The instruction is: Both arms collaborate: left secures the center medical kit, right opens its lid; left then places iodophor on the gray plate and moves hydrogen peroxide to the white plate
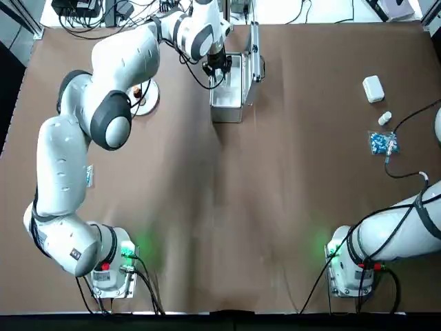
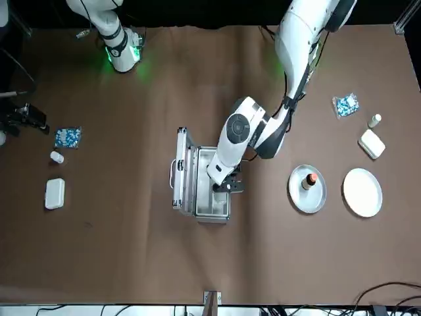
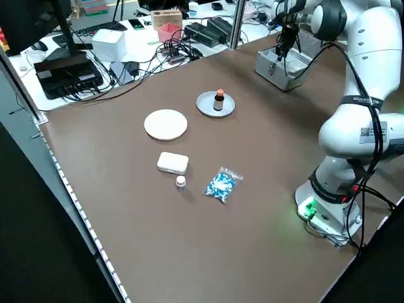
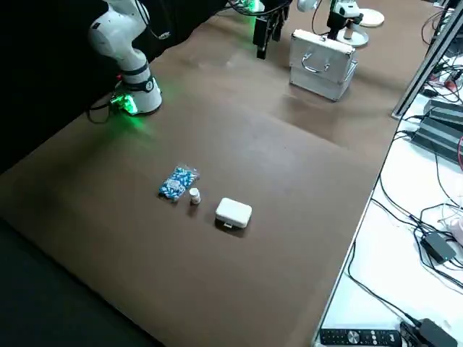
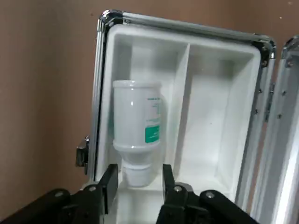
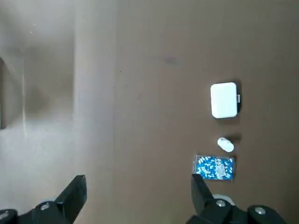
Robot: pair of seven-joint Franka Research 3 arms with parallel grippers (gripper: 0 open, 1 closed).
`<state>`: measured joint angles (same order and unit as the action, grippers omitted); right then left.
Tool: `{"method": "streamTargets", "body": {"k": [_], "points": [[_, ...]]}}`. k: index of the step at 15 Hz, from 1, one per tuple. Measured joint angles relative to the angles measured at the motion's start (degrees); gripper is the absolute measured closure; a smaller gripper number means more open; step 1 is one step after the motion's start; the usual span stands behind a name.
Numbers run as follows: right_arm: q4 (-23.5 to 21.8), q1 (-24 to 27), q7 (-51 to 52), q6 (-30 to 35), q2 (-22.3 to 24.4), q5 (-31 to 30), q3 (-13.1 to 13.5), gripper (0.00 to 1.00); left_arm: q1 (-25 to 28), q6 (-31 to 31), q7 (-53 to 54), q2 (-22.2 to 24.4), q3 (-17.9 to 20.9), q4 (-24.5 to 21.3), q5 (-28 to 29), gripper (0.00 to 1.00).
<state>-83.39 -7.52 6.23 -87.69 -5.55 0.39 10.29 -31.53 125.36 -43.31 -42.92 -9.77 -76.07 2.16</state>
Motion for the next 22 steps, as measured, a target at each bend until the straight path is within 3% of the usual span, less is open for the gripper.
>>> {"method": "streamTargets", "body": {"k": [22], "points": [[0.0,-1.7,-1.5,0.6,0.0,0.0,0.1,0.01,0.0,4.2,0.0,-3.2,0.2,0.0,1.2,0.56]]}}
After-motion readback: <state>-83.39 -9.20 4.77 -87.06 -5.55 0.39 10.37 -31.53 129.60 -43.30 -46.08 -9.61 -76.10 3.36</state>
